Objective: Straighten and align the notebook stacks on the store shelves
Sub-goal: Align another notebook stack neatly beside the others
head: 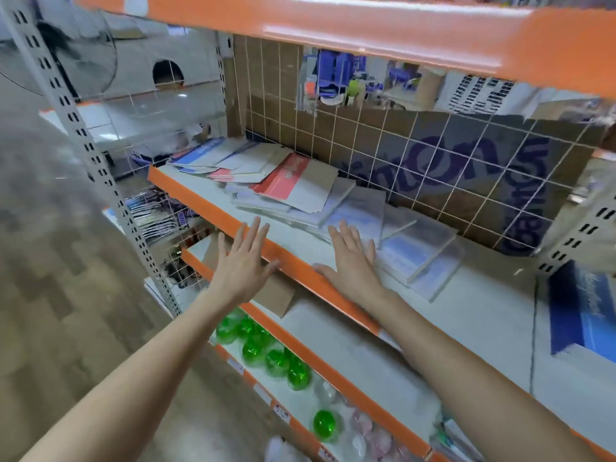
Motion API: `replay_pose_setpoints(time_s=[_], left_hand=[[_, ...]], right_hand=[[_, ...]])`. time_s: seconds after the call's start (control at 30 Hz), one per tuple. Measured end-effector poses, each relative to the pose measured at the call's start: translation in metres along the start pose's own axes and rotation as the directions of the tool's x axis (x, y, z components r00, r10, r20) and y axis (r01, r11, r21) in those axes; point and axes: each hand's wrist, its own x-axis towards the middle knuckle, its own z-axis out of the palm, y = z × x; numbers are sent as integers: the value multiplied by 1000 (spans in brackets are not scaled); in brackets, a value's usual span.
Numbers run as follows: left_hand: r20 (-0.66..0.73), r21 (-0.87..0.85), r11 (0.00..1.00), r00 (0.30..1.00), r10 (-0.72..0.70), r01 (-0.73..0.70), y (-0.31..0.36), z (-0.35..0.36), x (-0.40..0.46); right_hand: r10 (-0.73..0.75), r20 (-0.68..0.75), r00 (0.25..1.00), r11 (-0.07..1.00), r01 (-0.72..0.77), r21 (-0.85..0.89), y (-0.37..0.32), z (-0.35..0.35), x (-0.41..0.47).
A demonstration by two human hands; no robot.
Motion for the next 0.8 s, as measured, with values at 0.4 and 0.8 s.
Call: replay_pose_setpoints(time_s=[0.4, 0.8], left_hand=[[132, 267, 926, 962, 239, -266, -43, -14, 173], [224, 163, 850, 858, 463, -501, -61, 3, 176]], right_hand=[[92, 86, 992, 995, -88, -47, -20, 15, 169], [255, 100, 962, 961, -240, -137, -49, 23, 141]])
